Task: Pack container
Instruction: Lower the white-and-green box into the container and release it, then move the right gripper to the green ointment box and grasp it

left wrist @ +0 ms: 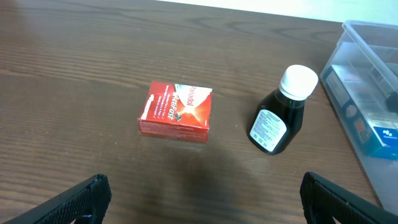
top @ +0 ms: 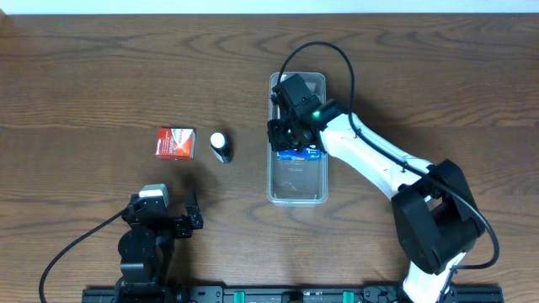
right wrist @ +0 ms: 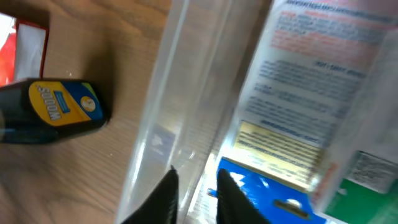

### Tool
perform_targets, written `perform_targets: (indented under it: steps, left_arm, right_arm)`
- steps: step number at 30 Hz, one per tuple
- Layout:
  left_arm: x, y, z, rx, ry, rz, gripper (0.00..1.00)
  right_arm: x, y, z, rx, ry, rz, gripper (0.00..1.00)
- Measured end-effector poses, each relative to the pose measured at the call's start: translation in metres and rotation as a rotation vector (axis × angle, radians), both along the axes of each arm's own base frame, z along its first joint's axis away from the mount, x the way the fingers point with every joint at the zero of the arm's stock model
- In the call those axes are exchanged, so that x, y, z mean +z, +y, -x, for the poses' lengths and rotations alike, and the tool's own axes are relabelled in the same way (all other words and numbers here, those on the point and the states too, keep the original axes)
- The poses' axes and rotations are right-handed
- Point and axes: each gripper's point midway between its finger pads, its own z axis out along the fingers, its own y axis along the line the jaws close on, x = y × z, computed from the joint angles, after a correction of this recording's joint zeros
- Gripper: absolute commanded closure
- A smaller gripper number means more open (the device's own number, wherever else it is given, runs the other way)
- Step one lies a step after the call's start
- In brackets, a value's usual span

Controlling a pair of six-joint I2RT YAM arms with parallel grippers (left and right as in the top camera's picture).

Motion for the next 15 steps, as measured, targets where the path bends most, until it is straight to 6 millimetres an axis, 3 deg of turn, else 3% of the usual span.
perform_targets:
  steps: [3, 5, 9, 10, 12, 15]
  left_arm:
    - [0.0, 0.0, 0.0, 0.0, 0.0, 0.0, 0.02]
    - [0.0, 0.0, 0.0, 0.0, 0.0, 0.0, 0.02]
    - [0.0, 0.0, 0.0, 0.0, 0.0, 0.0, 0.02]
    - [0.0, 0.0, 0.0, 0.0, 0.0, 0.0, 0.02]
    - [0.0, 0.0, 0.0, 0.0, 0.0, 0.0, 0.02]
    - [0.0, 0.0, 0.0, 0.0, 0.0, 0.0, 0.02]
  right_arm:
    - [0.025, -0.015, -0.004, -0.008, -0.065, 0.024, 0.59]
    - [0.059, -0.032, -0.007, -0.037, -0.141, 0.037, 0.5]
    - [0.133, -0.086, -0.009, -0.151, -0.294, 0.054, 0.22]
    - [0.143, -0.1, -0.009, -0.185, -0.309, 0.065, 0.17]
    - [0.152, -0.136, -0.009, -0.258, -0.31, 0.108, 0.08]
    - [0.137, -0.175, -0.01, -0.34, -0.243, 0.178, 0.07]
